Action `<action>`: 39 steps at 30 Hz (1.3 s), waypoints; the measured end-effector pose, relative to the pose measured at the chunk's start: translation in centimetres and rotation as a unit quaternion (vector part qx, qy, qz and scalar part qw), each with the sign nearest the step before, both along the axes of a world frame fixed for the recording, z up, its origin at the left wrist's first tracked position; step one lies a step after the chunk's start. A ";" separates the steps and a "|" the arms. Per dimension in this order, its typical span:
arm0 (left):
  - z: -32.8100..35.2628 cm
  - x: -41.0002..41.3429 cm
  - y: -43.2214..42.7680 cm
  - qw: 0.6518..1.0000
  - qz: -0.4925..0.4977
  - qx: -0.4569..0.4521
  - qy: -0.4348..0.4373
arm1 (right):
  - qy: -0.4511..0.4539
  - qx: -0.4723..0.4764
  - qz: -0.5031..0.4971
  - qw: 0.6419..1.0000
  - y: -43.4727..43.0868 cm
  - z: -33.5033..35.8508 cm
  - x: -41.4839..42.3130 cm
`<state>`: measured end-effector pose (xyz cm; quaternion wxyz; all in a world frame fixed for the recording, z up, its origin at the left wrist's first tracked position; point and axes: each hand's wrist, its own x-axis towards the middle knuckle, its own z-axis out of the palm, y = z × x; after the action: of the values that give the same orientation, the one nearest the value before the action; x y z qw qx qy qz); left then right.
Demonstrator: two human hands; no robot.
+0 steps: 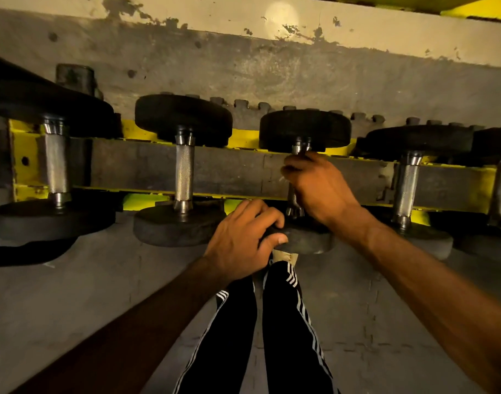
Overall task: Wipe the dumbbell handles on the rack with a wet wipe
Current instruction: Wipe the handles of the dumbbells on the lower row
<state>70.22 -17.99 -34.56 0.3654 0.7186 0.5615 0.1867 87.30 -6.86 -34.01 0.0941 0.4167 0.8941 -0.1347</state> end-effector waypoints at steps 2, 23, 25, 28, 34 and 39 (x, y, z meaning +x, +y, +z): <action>0.1 0.0 0.0 1.000 0.004 -0.010 -0.006 | -0.093 -0.071 0.021 0.993 0.6 1.4 -1.5; 0.7 -0.4 0.0 0.996 0.030 -0.077 -0.032 | -0.209 -0.112 0.096 0.967 1.0 3.3 -3.5; 0.6 -0.4 0.0 0.996 0.031 -0.079 -0.040 | -0.125 -0.086 0.042 0.988 1.0 3.0 -1.6; 0.5 -0.4 -0.1 0.995 0.036 -0.078 -0.046 | 0.073 -0.005 -0.110 0.991 -0.6 1.5 1.4; 0.5 -0.4 0.1 0.995 0.035 -0.073 -0.054 | 0.319 -0.118 -0.451 0.825 -3.4 -0.5 1.8; 0.4 -0.6 0.1 0.995 0.025 -0.078 -0.052 | 0.432 -0.304 -0.630 0.570 0.0 -3.9 1.7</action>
<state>69.63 -17.84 -34.11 0.4441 0.6629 0.5724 0.1889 88.97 -6.86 -37.91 -0.2910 0.7135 0.2466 -0.5877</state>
